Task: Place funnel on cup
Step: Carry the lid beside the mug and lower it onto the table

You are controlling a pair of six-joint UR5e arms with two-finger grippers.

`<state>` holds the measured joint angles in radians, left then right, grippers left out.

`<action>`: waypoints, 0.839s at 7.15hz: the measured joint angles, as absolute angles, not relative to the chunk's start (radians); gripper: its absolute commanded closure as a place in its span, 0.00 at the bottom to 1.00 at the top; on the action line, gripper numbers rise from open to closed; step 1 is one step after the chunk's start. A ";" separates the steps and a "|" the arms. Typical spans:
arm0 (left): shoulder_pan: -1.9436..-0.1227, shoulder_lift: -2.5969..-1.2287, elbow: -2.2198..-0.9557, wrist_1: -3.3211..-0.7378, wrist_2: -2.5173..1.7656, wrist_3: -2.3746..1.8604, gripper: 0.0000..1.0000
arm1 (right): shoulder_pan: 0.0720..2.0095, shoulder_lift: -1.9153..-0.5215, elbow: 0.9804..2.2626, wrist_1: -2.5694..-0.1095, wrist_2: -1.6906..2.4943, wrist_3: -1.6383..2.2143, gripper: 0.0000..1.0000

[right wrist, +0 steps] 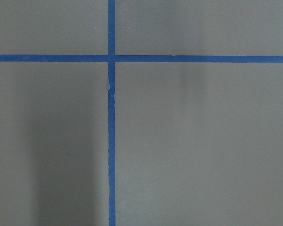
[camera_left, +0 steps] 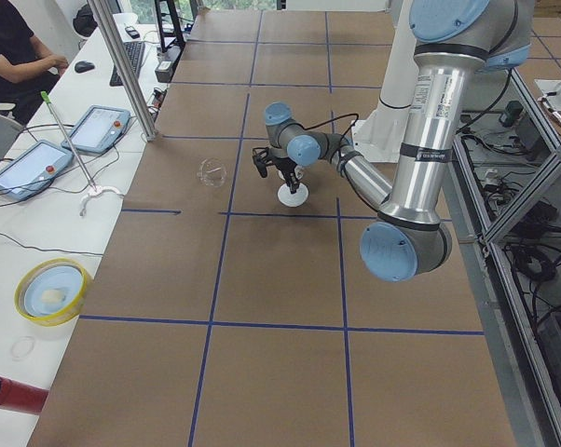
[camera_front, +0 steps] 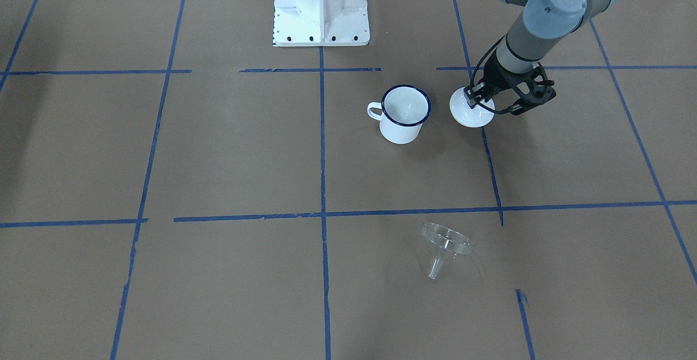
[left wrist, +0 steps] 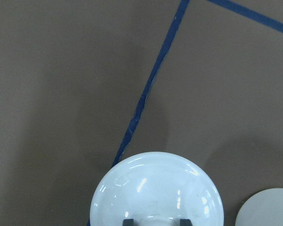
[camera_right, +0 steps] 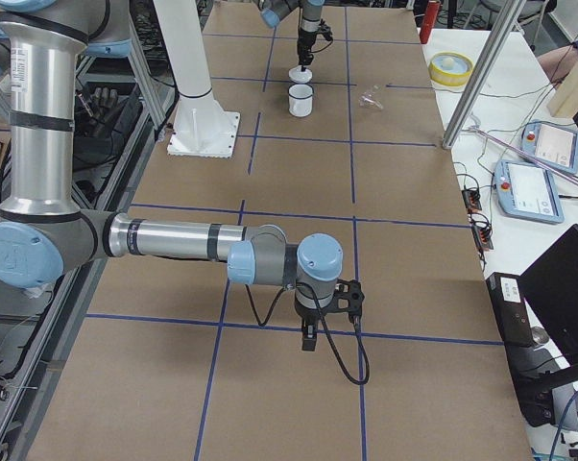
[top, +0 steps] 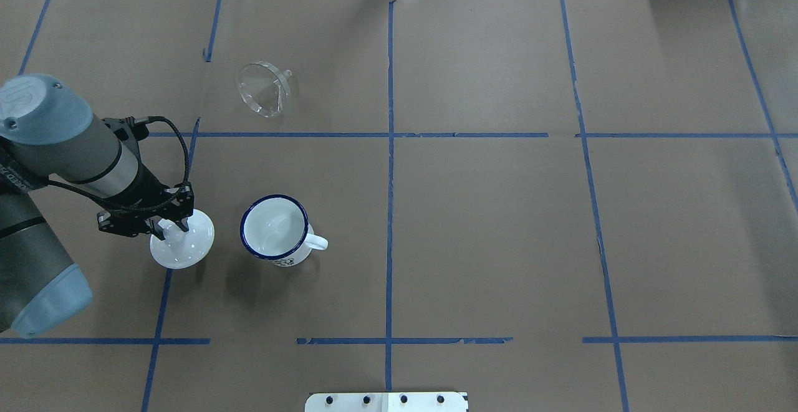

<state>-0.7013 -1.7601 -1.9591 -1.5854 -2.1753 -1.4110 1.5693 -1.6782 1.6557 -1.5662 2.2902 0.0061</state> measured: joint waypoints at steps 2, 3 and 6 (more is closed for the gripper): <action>-0.641 -1.760 -1.940 -1.622 -2.177 -1.463 1.00 | 1.569 -1.678 1.655 -1.566 2.290 0.006 0.00; -0.621 -1.760 -1.935 -1.634 -2.176 -1.480 1.00 | 1.569 -1.678 1.656 -1.566 2.290 0.006 0.00; -0.597 -1.759 -1.925 -1.650 -2.173 -1.489 0.30 | 1.569 -1.678 1.656 -1.566 2.290 0.006 0.00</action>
<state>-0.5969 -1.7590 -1.9247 -1.6499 -2.1727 -1.4886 1.5693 -1.6782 1.6555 -1.5662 2.2902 0.0062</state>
